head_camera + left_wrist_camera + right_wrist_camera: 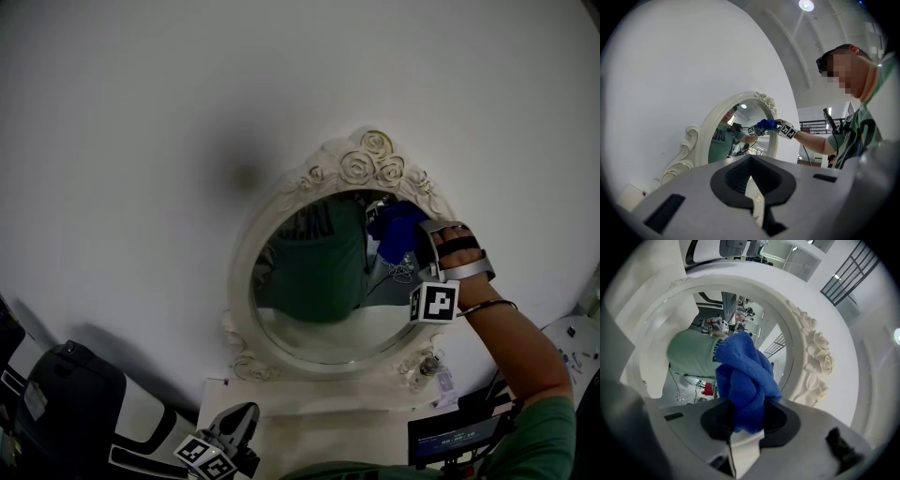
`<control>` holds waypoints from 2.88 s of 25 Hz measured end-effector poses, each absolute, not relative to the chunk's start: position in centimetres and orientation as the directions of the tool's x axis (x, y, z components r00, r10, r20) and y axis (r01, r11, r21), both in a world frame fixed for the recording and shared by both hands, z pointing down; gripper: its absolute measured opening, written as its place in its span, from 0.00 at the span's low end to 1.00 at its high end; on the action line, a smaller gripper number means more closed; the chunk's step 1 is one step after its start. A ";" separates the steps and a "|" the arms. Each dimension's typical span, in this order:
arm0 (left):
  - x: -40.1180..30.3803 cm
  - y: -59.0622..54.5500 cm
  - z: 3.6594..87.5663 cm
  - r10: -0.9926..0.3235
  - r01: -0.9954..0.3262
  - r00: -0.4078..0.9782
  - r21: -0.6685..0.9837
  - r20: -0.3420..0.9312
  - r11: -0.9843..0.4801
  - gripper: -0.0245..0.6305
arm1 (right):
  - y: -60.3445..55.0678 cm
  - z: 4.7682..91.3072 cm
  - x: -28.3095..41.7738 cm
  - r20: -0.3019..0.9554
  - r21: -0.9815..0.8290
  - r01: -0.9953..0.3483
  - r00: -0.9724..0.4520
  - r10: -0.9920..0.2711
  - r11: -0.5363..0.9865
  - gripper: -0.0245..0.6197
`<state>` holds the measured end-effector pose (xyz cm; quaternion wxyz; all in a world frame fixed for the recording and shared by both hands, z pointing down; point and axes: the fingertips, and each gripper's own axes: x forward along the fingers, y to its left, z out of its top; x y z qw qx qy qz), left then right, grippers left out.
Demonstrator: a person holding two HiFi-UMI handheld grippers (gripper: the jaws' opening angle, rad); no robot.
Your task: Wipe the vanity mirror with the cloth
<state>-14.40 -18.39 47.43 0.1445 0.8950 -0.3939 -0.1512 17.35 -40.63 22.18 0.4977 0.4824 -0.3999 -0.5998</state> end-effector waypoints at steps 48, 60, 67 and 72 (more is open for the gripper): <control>-16.3 -19.1 47.3 -0.776 -0.684 0.610 0.390 -0.158 -0.617 0.05 | -40.3 25.2 5.5 -0.120 0.959 0.211 -0.301 -0.946 -0.189 0.20; -14.9 -20.2 47.1 -0.750 -0.661 0.643 0.381 -0.156 -0.646 0.05 | -40.4 25.4 20.7 -0.148 0.962 0.226 -0.041 -0.988 -0.154 0.20; -15.2 -19.9 47.0 -0.757 -0.665 0.634 0.388 -0.158 -0.638 0.05 | -40.1 25.3 20.1 -0.128 0.967 0.220 -0.008 -0.992 -0.127 0.20; -16.4 -19.3 46.7 -0.776 -0.684 0.609 0.386 -0.164 -0.618 0.05 | -38.4 24.7 9.5 -0.141 0.969 0.167 -0.241 -0.960 -0.184 0.21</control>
